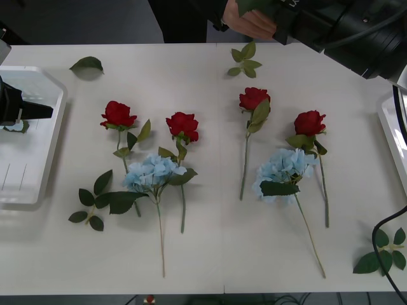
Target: Place the red flowers into the right box and the blue flowers into the left box. If a person shows an open palm, hand one flower to the person first, then continue sorting.
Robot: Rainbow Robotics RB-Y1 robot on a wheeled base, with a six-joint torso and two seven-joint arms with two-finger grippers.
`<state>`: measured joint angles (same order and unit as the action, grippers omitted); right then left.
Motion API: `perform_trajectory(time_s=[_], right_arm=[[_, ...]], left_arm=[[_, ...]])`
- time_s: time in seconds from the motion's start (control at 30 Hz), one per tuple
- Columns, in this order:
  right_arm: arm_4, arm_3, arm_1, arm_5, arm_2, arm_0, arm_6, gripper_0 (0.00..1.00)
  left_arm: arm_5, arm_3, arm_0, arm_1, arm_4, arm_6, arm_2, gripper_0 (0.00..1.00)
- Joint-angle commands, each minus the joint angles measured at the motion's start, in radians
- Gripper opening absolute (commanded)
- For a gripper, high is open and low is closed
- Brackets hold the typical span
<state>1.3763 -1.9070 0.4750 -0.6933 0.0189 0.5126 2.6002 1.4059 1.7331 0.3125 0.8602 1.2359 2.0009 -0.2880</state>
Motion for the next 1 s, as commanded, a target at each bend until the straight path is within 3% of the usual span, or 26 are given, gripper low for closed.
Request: perform_trajectory(time_s=[0.03, 0.33, 0.5, 0.83, 1.0], right_arm=[[0.04, -0.01, 0.022, -0.005, 0.007, 0.021, 0.017, 1.0], [0.153, -0.01, 0.077, -0.012, 0.007, -0.008, 0.024, 1.0], [0.239, -0.01, 0.123, -0.088, 0.039, -0.049, 0.015, 1.0], [0.234, -0.01, 0.221, -0.405, 0.161, -0.21, -0.129, 1.0], [0.089, -0.01, 0.244, -0.601, 0.239, -0.263, -0.308, 1.0]], left_arm=[[-0.004, 0.025, -0.001, 0.0, -0.007, 0.019, -0.019, 1.0], [-0.002, 0.023, -0.001, 0.0, -0.006, 0.021, -0.022, 1.0], [-0.002, 0.023, -0.001, 0.0, -0.009, 0.024, -0.022, 1.0], [-0.065, 0.023, -0.056, -0.059, -0.036, 0.041, 0.063, 1.0], [-0.079, 0.023, -0.09, -0.182, -0.087, 0.019, 0.084, 1.0]])
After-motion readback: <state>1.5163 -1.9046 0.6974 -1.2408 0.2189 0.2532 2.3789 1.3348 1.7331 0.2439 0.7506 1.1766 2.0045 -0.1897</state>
